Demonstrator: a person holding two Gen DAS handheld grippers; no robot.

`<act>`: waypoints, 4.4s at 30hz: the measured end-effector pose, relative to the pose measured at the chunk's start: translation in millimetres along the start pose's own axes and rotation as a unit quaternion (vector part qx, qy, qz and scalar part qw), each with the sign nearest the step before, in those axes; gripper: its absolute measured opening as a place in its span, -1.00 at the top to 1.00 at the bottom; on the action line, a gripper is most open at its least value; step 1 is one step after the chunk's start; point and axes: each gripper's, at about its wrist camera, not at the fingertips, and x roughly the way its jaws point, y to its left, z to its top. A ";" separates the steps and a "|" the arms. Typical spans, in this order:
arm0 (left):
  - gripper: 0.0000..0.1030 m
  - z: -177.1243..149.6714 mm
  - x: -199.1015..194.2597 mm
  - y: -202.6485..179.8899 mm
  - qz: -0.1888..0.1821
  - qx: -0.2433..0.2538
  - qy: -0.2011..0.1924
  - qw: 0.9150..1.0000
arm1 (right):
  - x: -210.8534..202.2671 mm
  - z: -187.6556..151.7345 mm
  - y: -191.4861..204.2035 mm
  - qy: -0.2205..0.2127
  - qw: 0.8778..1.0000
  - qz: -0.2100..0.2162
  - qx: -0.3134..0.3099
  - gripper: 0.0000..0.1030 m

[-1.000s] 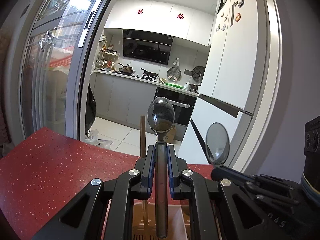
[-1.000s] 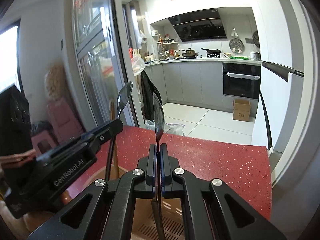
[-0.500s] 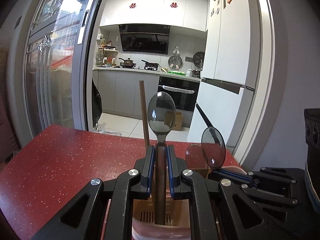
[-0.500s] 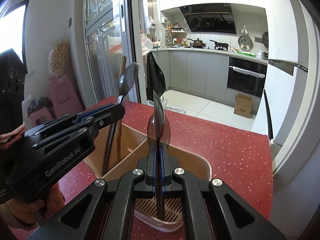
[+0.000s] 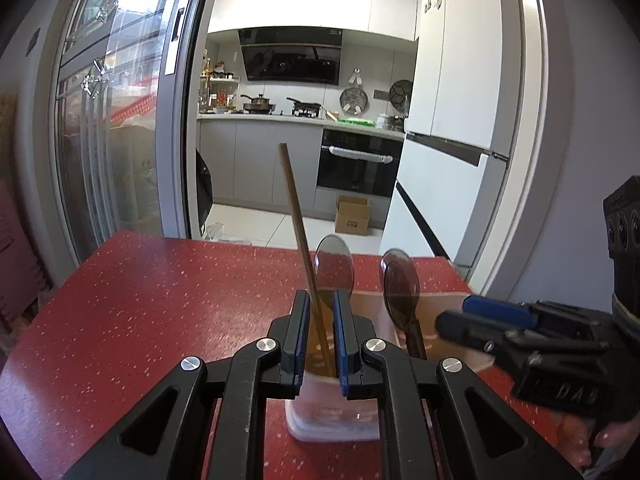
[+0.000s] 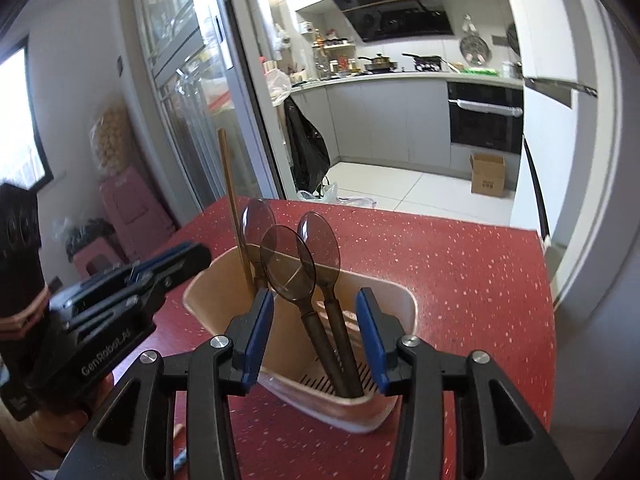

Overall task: Organize utensils
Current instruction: 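Move both open tools back over the remaining utensils, then grasp a dark-handled spoon by its handle with the right tool, then grasp a plain wooden chopstick with the left tool while the right tool holds its spoon, then lift the spoon and chopstick with both tools and carry them over the holder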

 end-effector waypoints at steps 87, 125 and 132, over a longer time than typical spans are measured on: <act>-0.59 -174.7 -35.1 18.1 -0.020 0.109 0.340 0.934 | -51.8 -195.7 103.1 0.290 0.955 -0.060 -0.033 0.75; 0.33 -133.3 -127.1 17.3 -0.041 0.004 0.174 0.984 | -114.8 -167.7 79.6 0.169 0.984 -0.012 0.049 0.75; 0.33 -110.0 -140.3 18.7 -0.047 -0.009 0.139 0.989 | -125.7 -150.6 74.4 0.138 0.989 -0.002 0.051 0.75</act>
